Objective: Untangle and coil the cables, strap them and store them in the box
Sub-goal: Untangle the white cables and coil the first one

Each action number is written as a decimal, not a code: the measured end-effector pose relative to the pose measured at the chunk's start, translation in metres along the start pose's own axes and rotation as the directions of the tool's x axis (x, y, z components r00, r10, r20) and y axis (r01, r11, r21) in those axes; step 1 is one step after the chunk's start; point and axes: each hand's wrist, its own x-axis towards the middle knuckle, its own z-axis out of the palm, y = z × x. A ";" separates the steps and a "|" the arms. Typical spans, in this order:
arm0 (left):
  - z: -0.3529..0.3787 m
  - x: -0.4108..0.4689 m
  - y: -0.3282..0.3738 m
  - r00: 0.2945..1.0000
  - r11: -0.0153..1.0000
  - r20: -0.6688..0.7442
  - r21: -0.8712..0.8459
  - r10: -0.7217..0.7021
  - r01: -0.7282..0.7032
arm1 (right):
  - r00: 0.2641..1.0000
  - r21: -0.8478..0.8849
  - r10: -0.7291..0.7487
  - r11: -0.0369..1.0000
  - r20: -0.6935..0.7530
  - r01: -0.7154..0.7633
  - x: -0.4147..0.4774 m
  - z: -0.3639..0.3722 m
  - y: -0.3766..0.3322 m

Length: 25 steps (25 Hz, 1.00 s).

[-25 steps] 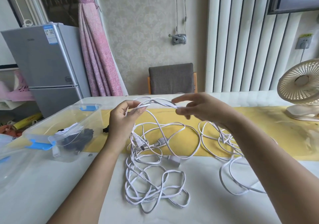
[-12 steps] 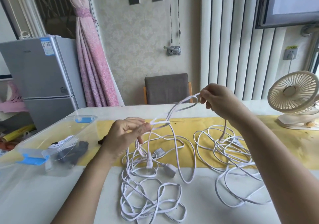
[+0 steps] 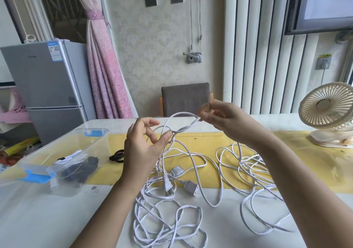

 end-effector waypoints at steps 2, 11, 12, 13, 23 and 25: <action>-0.002 0.002 0.002 0.995 0.974 0.071 -0.215 -0.064 0.078 | 0.999 0.009 -0.035 0.999 0.024 0.035 -0.001 0.003 -0.002; -0.005 0.011 0.008 0.859 0.487 0.277 -0.730 -0.430 0.480 | 0.973 -0.285 -0.192 0.947 -0.124 0.150 0.000 0.012 0.002; -0.013 0.015 0.005 0.832 0.216 0.399 -0.838 -0.385 0.502 | 0.964 -0.344 -0.220 0.926 -0.152 0.157 0.002 0.008 0.005; -0.022 0.018 0.004 0.788 -0.032 0.554 -0.823 -0.267 0.567 | 0.954 -0.398 -0.239 0.905 -0.183 0.151 0.002 0.002 0.008; -0.046 0.033 -0.025 0.799 -0.248 0.519 -0.853 -0.303 0.460 | 0.644 -0.358 -0.095 0.887 -0.759 -0.291 -0.004 -0.064 0.029; -0.046 0.035 -0.035 0.758 -0.372 0.646 -0.727 -0.088 0.577 | 0.728 -0.390 0.066 0.810 -0.682 -0.439 -0.005 -0.066 0.042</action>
